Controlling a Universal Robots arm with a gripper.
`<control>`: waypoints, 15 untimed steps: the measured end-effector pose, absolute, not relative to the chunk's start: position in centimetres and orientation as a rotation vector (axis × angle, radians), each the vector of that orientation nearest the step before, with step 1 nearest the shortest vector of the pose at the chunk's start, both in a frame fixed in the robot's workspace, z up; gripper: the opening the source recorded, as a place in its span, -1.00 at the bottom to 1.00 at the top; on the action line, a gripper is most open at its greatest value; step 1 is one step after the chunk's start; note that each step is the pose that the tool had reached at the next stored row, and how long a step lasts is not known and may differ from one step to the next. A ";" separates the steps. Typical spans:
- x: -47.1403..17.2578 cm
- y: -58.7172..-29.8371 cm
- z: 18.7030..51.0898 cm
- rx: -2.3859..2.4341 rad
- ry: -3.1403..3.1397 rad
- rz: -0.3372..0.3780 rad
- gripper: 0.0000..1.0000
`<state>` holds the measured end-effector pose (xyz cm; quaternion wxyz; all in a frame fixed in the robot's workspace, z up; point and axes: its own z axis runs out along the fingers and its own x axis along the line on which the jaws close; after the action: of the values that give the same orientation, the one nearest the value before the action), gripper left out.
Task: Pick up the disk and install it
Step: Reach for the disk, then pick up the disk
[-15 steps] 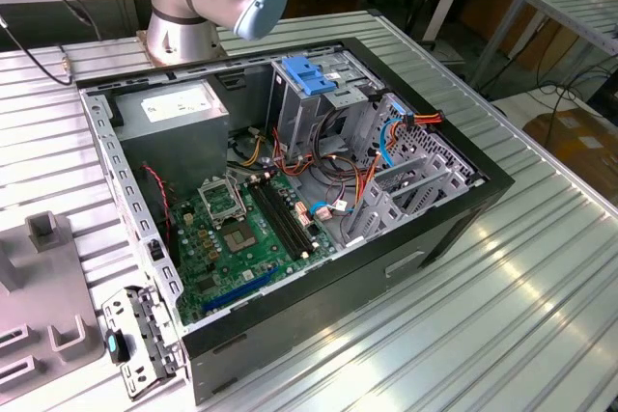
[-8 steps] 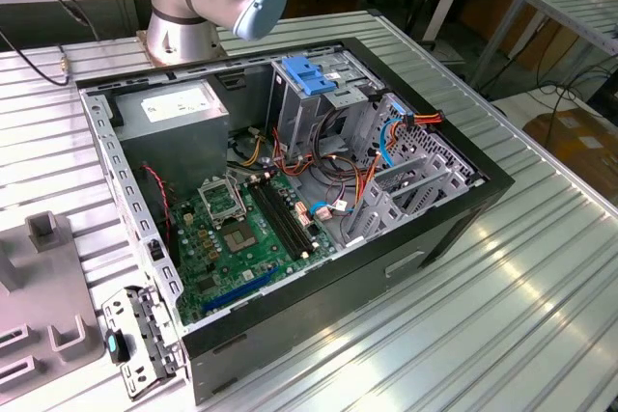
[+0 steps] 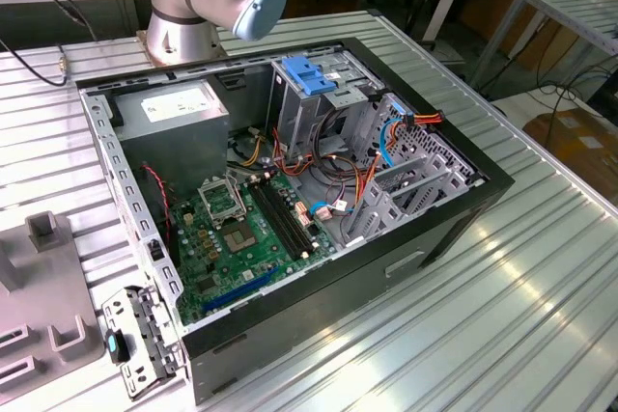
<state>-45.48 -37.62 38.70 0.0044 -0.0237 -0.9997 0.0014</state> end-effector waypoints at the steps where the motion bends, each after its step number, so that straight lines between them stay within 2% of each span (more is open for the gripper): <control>1: -45.5 -37.6 38.7 -0.074 -3.132 0.004 -0.79; 15: -45.6 -37.6 38.7 -0.073 -3.132 0.004 -0.79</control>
<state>-45.56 -37.62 38.70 0.0044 -0.0234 -0.9997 0.0014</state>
